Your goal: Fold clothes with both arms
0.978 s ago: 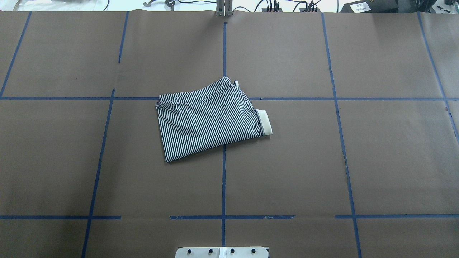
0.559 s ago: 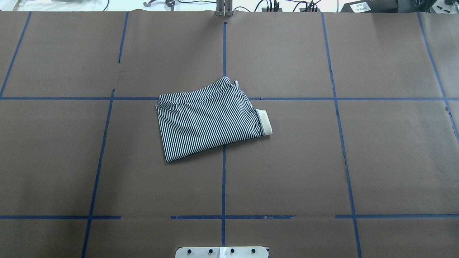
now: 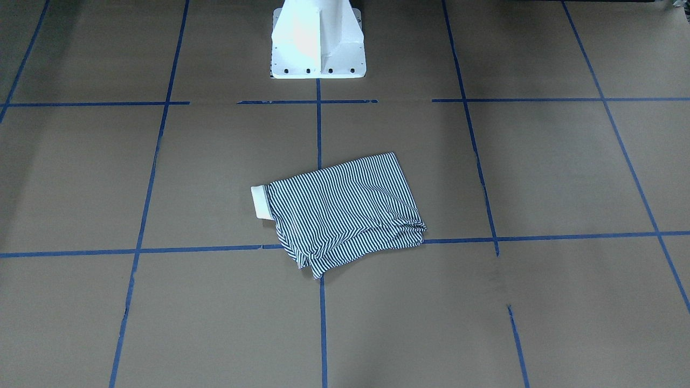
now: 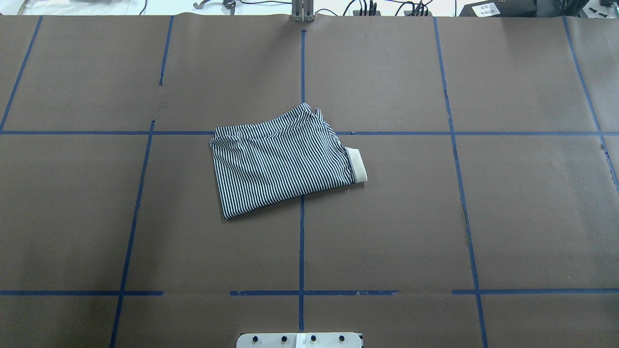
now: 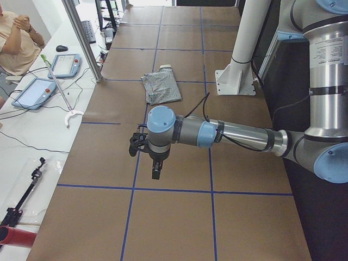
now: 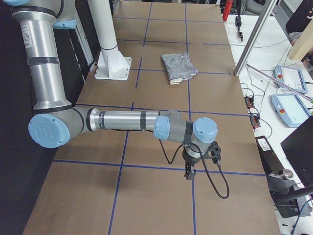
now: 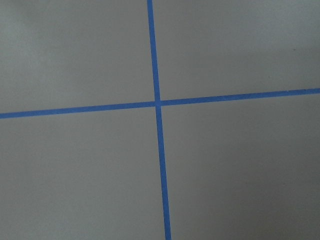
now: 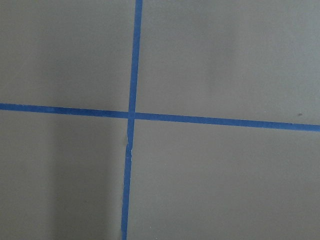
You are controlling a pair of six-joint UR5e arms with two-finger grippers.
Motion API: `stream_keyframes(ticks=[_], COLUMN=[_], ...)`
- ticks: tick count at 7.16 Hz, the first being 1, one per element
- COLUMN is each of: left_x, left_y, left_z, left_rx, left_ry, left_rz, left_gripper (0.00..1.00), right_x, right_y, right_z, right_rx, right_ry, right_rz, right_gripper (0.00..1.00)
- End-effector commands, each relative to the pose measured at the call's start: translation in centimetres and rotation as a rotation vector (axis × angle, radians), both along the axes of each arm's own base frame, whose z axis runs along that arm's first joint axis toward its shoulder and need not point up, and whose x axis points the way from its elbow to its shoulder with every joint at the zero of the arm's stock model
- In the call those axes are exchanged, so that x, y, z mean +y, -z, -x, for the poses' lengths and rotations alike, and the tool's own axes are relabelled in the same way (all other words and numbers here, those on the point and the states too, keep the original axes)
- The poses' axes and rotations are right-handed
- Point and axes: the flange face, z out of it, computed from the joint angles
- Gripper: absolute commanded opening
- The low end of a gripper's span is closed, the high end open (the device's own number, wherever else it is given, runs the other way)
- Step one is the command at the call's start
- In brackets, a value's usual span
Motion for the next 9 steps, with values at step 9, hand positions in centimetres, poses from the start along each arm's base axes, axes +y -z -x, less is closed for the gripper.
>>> stream_keyframes(ticks=[9], left_x=[-0.06], left_y=[-0.67], left_z=[-0.11], left_rx=[0.012], left_ry=[0.001], left_rz=[0.017], left_gripper=[1.00], right_x=[-0.10], right_y=[0.64], right_z=[1.01], right_rx=[-0.097], right_ry=[-0.010], right_rz=[-0.010], right_gripper=[1.00])
